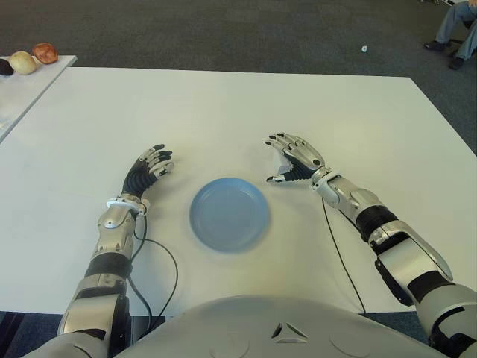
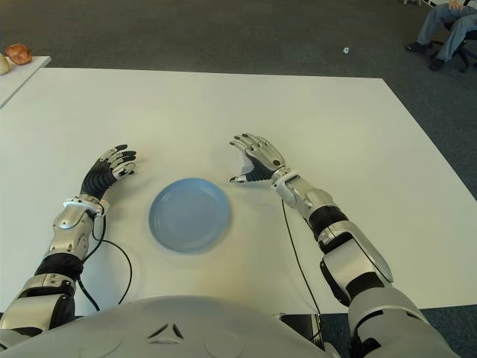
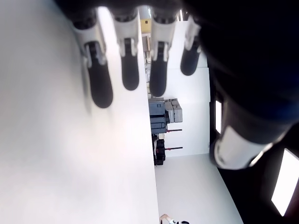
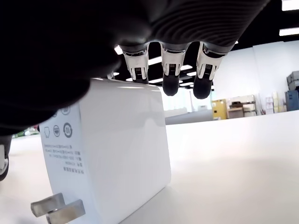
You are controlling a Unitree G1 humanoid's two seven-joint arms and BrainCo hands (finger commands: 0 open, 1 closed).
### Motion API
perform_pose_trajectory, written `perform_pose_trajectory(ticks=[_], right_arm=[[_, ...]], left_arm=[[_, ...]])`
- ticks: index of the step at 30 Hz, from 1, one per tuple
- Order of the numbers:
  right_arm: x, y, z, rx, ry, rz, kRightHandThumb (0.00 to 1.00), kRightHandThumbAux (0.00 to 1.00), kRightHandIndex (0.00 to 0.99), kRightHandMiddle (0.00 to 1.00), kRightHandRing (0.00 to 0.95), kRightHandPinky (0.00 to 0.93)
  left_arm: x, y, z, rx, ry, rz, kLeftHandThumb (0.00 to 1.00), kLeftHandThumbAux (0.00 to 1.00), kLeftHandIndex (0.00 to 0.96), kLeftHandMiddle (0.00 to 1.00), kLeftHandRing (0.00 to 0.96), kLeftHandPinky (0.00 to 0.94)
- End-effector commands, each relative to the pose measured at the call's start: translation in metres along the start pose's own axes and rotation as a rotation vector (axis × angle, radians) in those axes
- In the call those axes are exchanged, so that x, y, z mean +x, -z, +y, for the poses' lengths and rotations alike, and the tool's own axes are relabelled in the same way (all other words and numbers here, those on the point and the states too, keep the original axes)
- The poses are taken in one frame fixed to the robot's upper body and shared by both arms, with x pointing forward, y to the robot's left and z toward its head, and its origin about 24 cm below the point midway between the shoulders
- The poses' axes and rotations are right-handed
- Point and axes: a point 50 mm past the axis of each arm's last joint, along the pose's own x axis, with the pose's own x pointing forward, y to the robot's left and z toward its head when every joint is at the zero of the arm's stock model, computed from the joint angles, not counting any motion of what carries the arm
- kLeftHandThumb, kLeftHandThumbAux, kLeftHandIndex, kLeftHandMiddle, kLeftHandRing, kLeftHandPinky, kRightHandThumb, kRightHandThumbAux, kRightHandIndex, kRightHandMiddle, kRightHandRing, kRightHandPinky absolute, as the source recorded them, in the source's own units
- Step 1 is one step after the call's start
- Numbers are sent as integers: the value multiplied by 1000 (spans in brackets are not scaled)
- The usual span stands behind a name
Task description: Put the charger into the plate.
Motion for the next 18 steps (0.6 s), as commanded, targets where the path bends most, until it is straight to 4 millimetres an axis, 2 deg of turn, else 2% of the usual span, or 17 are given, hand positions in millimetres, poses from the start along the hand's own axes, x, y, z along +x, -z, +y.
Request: perform_pose_trajectory(ticks=[1,9,18], right_arm=[[-7,2,8,12,-16,27,261,409,0,0,0,7],[-7,1,11,25,-1,37,244,412,0,0,0,19],[-8,1,13,32,16,45,274,410,0,0,3,100]], left_arm=[[-11,22,-1,-11,19,133,70,726,151,249,214,169],[-10,22,3,-1,22,147,57,735,148,254,218,164],[-10,22,6,-24,15,131,54,746,158,263,230,181]])
